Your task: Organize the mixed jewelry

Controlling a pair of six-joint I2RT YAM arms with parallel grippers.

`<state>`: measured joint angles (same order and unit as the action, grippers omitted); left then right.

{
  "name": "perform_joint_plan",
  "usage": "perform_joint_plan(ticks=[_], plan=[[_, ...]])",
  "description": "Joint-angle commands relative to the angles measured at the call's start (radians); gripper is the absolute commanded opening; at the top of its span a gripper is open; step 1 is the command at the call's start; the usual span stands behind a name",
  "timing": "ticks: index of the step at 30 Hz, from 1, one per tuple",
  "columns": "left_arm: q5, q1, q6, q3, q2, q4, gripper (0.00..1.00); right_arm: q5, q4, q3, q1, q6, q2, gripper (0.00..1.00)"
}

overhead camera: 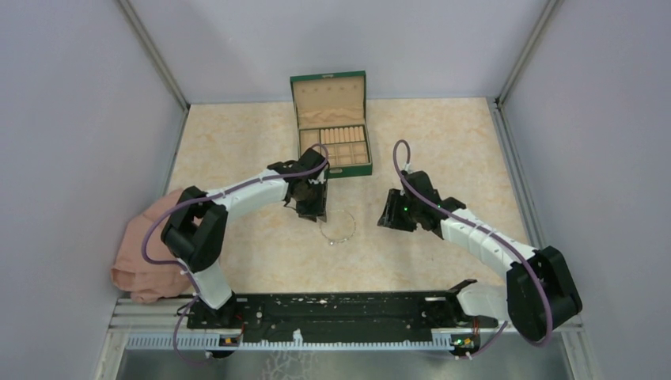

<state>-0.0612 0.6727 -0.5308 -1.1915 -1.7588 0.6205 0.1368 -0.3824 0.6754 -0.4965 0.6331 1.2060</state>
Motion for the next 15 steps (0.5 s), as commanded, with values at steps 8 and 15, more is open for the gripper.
perform_joint_plan(ticks=[8, 15], plan=[[-0.018, 0.077, -0.086, 0.039, 0.003, 0.061, 0.41, -0.048, -0.001, 0.058, -0.007, -0.009, 0.016, 0.41], [-0.037, 0.112, -0.110, 0.031, -0.002, 0.070, 0.41, -0.042, -0.018, 0.075, -0.007, -0.048, 0.034, 0.41]])
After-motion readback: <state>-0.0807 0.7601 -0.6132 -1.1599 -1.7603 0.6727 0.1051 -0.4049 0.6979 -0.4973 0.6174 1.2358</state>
